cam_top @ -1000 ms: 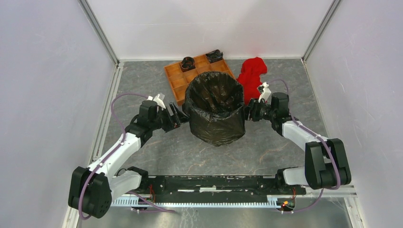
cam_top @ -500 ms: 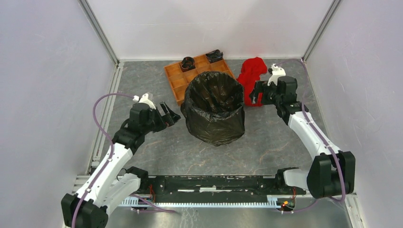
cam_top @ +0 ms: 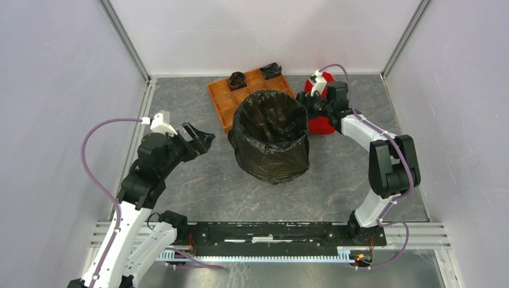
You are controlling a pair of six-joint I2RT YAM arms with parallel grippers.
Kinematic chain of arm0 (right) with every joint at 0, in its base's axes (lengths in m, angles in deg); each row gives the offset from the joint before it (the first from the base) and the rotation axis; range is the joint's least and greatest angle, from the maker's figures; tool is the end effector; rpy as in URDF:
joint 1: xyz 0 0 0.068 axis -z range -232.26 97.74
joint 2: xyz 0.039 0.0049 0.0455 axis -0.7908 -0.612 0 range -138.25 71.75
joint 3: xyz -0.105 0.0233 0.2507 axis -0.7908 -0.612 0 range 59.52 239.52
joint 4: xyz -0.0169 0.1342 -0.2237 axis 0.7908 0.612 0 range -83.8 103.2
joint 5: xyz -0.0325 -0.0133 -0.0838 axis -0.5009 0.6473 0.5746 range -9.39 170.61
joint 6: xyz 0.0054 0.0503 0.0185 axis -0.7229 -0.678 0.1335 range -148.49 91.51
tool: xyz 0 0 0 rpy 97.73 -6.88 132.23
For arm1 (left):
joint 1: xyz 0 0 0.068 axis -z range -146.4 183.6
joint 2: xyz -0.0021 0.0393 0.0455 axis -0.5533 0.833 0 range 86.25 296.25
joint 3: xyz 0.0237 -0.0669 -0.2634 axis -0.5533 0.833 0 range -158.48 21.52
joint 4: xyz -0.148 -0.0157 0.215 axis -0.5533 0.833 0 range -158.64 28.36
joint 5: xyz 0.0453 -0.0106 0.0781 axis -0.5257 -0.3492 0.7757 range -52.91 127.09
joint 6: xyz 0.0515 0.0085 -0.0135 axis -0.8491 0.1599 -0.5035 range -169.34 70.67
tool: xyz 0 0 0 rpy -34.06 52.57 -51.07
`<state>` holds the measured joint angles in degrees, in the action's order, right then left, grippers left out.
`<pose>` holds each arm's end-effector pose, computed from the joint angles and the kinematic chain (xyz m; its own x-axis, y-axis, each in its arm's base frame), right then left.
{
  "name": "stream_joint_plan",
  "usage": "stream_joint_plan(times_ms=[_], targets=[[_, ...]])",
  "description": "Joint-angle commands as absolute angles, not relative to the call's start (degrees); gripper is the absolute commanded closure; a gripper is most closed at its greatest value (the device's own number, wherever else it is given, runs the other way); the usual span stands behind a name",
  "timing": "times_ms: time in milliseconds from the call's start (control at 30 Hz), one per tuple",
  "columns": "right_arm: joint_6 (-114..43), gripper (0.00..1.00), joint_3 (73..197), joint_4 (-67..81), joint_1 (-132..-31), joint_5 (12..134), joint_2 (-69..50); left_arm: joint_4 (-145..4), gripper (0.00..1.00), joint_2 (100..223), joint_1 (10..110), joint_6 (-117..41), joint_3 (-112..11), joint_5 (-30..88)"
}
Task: Put the trash bags into the trash bin
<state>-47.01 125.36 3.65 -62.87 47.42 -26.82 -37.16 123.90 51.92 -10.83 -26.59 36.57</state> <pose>0.3773 0.0904 0.2404 -0.6652 0.1459 -0.7323 -0.4301 0.7268 0.5355 0.1360 -0.0454 0.3389 -0.4671 -0.5011 -0.7285 0.0403 0.8110 -0.5837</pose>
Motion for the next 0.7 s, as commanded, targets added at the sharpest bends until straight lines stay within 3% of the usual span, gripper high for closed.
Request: stream_joint_plan(times_ms=[0, 400, 667], targets=[[-52.3, 0.12, 123.0, -6.3, -67.3, 37.7, -27.3, -34.5, 0.01, 122.4, 51.7, -13.8, -31.9, 39.1], [-52.5, 0.13, 110.4, -10.9, -73.6, 34.0, -25.3, -29.9, 0.00, 121.7, 51.7, -18.4, -42.7, 44.3], [-50.1, 0.13, 103.6, -4.4, -78.4, 35.6, -16.9, -30.0, 0.00, 121.9, 51.7, -19.5, -45.3, 45.8]])
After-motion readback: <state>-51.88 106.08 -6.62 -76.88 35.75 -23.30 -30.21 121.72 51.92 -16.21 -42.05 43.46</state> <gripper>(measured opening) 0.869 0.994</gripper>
